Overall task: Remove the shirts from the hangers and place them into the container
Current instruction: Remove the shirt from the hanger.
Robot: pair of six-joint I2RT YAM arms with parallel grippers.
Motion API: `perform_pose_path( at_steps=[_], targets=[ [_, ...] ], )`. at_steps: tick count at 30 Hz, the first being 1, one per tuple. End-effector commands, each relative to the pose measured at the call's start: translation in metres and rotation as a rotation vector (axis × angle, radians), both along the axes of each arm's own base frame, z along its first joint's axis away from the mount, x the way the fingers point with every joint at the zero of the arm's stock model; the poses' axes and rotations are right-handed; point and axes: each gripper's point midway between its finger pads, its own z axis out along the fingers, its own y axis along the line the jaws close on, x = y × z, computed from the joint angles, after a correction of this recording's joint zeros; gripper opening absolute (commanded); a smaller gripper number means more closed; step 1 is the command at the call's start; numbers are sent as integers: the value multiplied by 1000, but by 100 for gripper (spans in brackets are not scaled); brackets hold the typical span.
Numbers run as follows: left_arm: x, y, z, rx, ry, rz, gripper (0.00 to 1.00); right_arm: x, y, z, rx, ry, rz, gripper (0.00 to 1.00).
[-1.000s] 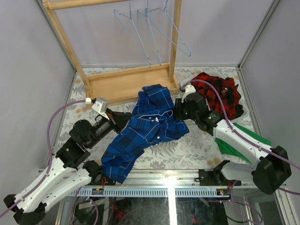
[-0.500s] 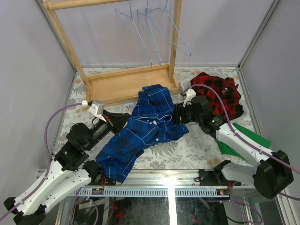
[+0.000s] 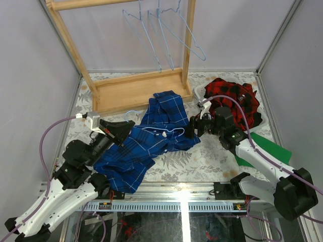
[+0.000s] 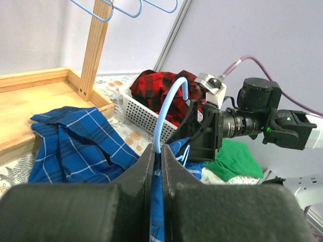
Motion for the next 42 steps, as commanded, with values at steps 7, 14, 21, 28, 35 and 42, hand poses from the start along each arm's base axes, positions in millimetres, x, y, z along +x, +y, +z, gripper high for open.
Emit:
perform_pose_path(
  at_steps=[7,14,21,28,35,42],
  targets=[
    [-5,13,47,-171,-117,28,0,-16,16,16,100,-144,181,73],
    [-6,14,52,-192,-123,29,0,-46,25,40,285,-307,318,74],
    [-5,17,52,-210,-121,46,0,-54,27,22,230,-242,395,74],
    [5,32,42,-195,-72,144,0,-31,6,44,176,-378,170,78],
    [8,26,35,-165,-56,132,0,-27,-28,62,52,-476,15,81],
    [8,-2,28,-89,-39,23,0,-60,-22,95,144,-557,133,86]
  ],
)
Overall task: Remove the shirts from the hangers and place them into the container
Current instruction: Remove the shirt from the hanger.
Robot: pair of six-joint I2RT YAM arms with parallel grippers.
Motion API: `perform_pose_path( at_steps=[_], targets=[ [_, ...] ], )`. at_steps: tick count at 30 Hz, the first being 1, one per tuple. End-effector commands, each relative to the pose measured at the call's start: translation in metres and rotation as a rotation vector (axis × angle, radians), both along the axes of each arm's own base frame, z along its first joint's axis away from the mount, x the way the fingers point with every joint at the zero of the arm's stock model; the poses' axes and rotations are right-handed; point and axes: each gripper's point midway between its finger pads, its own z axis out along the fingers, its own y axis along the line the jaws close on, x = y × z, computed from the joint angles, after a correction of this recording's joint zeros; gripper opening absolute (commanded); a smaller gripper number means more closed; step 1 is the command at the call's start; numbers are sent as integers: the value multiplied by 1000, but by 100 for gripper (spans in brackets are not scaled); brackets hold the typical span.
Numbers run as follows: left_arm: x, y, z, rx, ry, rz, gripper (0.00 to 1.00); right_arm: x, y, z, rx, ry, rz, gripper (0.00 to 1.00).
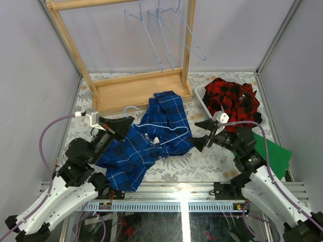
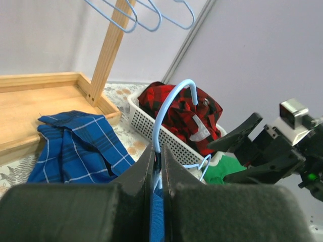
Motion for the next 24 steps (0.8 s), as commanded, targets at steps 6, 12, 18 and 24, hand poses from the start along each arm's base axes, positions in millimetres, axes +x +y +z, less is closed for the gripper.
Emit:
perform_pose_path(
  at_steps=[6,12,18,24],
  targets=[
    [-11,-42,12,78,-29,-216,0,-15,10,29,16,-28,118,88],
    [-13,-59,6,80,-24,-291,0,-25,40,-1,-26,285,350,87],
    [-8,-73,-5,125,23,-338,0,-31,67,-2,21,393,501,77],
    [-4,-77,-10,123,34,-340,0,-37,81,-3,11,384,553,66]
  ],
)
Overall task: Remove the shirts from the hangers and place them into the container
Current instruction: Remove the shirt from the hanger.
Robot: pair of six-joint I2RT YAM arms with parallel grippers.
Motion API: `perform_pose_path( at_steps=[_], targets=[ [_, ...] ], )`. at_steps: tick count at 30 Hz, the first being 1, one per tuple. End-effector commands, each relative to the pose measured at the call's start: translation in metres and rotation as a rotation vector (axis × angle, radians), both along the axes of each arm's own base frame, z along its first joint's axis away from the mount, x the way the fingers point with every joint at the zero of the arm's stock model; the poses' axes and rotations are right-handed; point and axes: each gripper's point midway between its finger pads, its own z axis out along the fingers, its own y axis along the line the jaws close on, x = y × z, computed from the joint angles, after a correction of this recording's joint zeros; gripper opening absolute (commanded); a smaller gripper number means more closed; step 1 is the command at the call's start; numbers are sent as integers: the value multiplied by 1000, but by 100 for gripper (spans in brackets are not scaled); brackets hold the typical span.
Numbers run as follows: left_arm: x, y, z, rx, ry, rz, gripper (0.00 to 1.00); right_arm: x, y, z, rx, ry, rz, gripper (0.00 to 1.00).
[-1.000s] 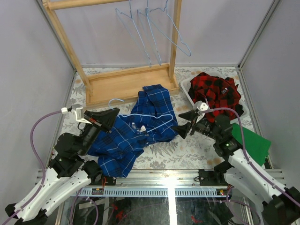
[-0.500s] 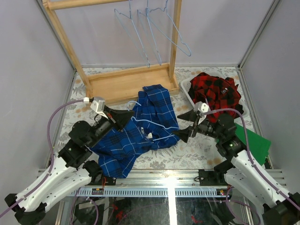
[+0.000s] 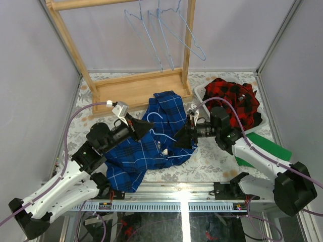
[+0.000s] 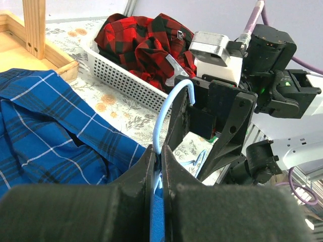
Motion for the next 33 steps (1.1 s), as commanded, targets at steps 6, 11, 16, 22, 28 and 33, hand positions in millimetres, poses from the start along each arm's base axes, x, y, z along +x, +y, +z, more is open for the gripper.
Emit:
perform_pose_path(
  at_steps=[6,11,16,22,28,33],
  targets=[
    [-1,-5,32,-67,-80,-26,0,-2,20,21,50,-29,74,48],
    [15,4,15,7,-31,69,7,18,21,29,50,-71,-39,5],
    [38,35,-13,162,54,273,73,41,12,18,2,-102,-214,0],
    [35,41,-21,155,132,307,80,48,13,12,-29,-81,-226,0],
    [45,30,-51,225,243,319,73,49,14,15,-21,-74,-229,0],
    [49,20,-57,228,275,327,70,52,11,14,-29,-79,-262,0]
  ],
)
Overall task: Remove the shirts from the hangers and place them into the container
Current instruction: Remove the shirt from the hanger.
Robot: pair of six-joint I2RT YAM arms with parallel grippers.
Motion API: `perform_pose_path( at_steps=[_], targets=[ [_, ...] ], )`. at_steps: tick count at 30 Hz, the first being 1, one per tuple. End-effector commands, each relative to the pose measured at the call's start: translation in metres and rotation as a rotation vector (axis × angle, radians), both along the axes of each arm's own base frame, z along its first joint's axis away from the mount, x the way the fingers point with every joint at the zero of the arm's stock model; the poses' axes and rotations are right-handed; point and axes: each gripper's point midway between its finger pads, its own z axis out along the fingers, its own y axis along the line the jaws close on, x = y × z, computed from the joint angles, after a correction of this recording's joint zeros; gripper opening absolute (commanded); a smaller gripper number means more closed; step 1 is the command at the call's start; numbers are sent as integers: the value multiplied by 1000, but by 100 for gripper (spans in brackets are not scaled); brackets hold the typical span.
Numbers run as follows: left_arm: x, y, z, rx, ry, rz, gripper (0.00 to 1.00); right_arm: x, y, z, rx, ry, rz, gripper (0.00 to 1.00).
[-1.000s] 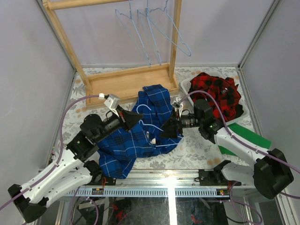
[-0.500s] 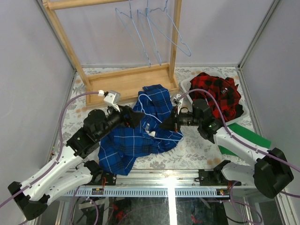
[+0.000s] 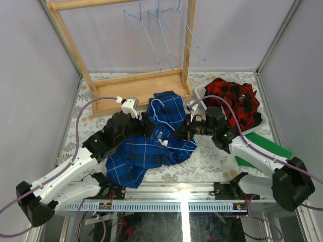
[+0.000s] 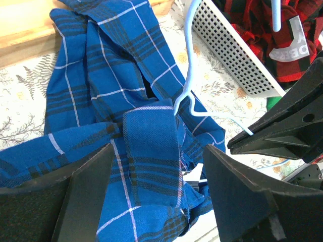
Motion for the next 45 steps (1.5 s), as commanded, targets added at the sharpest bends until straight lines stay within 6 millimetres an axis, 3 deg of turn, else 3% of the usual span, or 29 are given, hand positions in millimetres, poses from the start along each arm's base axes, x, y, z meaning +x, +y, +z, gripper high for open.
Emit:
perform_pose_path(
  at_steps=[1,9,15,19,24,30,37,45],
  targets=[
    [3,-8,14,-44,-6,25,70,14,2,32,48,-90,-43,0],
    [14,-2,-17,99,65,129,51,10,2,40,65,-105,-29,0],
    [18,22,-21,131,57,246,18,10,-4,42,48,-122,-55,0],
    [20,55,-18,168,16,384,1,8,-10,40,14,-143,-63,0],
    [14,100,-24,251,16,573,0,-4,-19,44,-4,-205,-36,0],
    [14,124,-33,246,56,659,0,-17,-41,55,-36,-362,-52,0],
    [15,126,-39,258,73,652,0,-26,-76,78,-22,-575,-189,0],
    [17,116,-39,244,74,603,1,-39,-96,89,-23,-681,-226,0]
  ],
)
